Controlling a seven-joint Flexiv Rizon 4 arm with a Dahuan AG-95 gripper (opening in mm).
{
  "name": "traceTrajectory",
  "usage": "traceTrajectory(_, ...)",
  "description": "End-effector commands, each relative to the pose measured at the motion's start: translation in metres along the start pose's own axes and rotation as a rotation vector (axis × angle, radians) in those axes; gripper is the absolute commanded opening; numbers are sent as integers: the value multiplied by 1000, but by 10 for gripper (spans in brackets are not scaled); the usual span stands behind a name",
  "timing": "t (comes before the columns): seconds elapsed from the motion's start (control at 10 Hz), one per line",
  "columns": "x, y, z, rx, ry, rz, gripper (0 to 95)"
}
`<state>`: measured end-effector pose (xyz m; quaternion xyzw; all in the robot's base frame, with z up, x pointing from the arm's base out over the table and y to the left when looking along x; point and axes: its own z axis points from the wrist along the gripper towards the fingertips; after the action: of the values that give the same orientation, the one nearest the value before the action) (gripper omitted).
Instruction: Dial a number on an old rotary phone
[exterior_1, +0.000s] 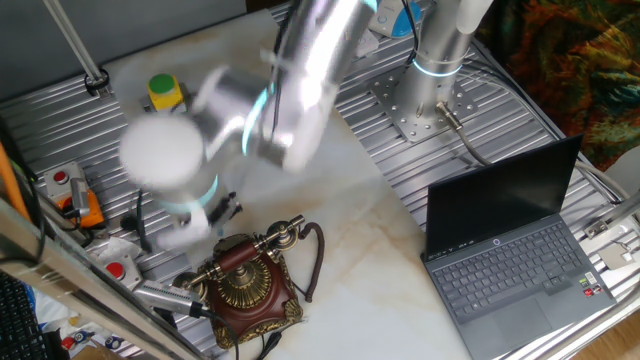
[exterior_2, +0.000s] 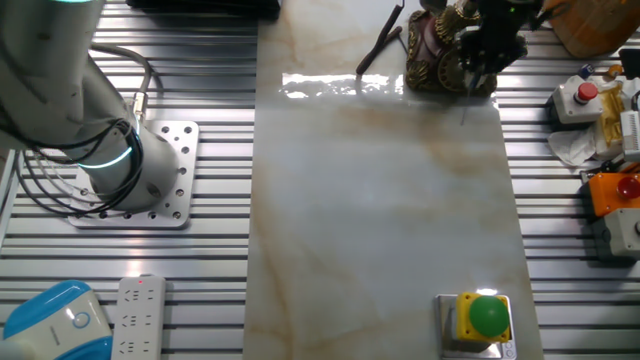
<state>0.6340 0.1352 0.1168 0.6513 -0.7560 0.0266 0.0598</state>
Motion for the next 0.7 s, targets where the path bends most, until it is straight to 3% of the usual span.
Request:
traceTrajectory(0.1, 16, 4, -6, -8, -123, 134, 0)
traceTrajectory(0.2, 21, 7, -8, -1, -153, 171, 0)
traceTrajectory(0.3, 22, 9, -7, 2, -161, 195, 0)
traceTrajectory(0.7, 24, 19, -11, 7, -149, 237, 0)
